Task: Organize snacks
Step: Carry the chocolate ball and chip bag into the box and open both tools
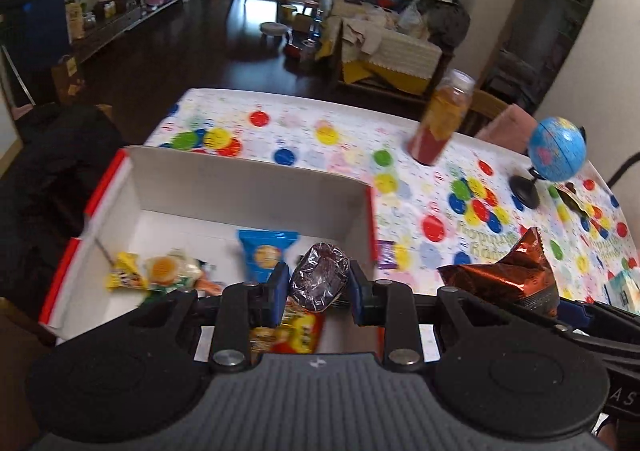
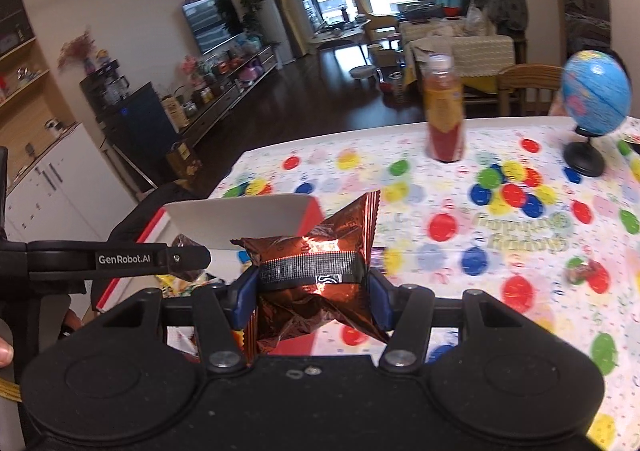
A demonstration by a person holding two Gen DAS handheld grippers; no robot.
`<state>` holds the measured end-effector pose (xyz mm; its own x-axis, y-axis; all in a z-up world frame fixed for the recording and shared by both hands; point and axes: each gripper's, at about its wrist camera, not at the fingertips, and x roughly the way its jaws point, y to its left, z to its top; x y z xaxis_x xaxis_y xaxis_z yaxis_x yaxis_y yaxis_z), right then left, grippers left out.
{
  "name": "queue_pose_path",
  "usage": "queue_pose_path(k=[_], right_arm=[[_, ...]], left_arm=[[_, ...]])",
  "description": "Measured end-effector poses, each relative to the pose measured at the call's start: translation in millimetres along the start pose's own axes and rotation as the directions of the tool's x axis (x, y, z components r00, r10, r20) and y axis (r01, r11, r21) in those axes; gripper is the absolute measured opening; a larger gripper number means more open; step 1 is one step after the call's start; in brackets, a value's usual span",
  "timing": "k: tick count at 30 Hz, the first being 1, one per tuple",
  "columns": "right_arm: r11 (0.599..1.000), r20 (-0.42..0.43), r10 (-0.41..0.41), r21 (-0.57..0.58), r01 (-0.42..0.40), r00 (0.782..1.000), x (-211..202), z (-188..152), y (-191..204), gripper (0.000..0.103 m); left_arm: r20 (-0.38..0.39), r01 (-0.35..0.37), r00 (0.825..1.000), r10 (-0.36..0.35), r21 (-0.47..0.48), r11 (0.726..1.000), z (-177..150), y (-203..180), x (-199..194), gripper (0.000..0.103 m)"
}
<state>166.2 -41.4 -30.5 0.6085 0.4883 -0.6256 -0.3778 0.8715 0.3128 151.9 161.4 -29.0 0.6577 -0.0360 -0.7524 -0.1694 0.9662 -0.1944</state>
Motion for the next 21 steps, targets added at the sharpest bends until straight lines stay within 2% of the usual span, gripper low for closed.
queue_pose_path(k=[11, 21], right_arm=[[0.993, -0.049, 0.014, -0.117, -0.019, 0.999, 49.3, 4.8, 50.2, 0.055], [0.979, -0.124, -0.021, -0.206, -0.005, 0.992, 104.2, 5.1, 74.8, 0.055]], left_arm=[[0.001, -0.091, 0.996, 0.092, -0.043, 0.995, 9.1, 62.6, 8.9, 0.030], [-0.036, -0.159, 0.987, 0.157, -0.044, 0.986, 23.5, 100.1, 47.1, 0.030]])
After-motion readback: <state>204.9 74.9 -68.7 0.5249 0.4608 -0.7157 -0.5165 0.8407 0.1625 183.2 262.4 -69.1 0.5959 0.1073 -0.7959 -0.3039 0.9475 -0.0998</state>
